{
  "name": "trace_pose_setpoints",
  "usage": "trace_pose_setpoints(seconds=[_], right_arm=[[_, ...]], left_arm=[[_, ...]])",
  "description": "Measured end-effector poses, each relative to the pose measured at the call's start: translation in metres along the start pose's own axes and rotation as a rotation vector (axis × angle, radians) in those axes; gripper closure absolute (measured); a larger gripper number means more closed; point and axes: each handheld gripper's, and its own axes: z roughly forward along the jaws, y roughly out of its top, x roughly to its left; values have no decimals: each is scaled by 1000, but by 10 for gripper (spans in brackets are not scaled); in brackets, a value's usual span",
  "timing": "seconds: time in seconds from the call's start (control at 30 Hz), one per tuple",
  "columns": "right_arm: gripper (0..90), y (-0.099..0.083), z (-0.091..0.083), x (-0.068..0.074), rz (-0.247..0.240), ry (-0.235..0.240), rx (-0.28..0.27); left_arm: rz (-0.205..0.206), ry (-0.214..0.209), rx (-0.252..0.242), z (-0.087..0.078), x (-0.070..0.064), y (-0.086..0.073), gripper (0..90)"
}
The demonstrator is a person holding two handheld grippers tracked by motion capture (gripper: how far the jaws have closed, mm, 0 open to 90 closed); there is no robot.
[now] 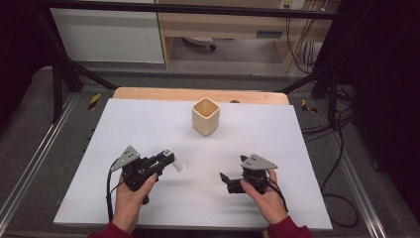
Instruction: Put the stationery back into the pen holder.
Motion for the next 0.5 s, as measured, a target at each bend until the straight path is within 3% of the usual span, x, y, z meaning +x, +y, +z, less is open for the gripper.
trace_pose_setpoints(seconds=[0.13, 0.2, 0.33, 0.43, 0.5], right_arm=[[43, -13, -22, -15, 59, -20, 4], [39, -19, -31, -19, 64, -29, 1], [38, -30, -43, -30, 73, -54, -3], [41, -29, -46, -39, 116, -68, -20], [40, -28, -46, -39, 114, -82, -23]], left_arm=[[25, -2, 16, 4, -5, 5, 711], [30, -4, 23, 8, -6, 8, 711], [-18, -17, 29, 18, -2, 15, 711], [-17, 3, 39, 28, -2, 19, 711], [-14, 11, 45, 33, -3, 22, 711]])
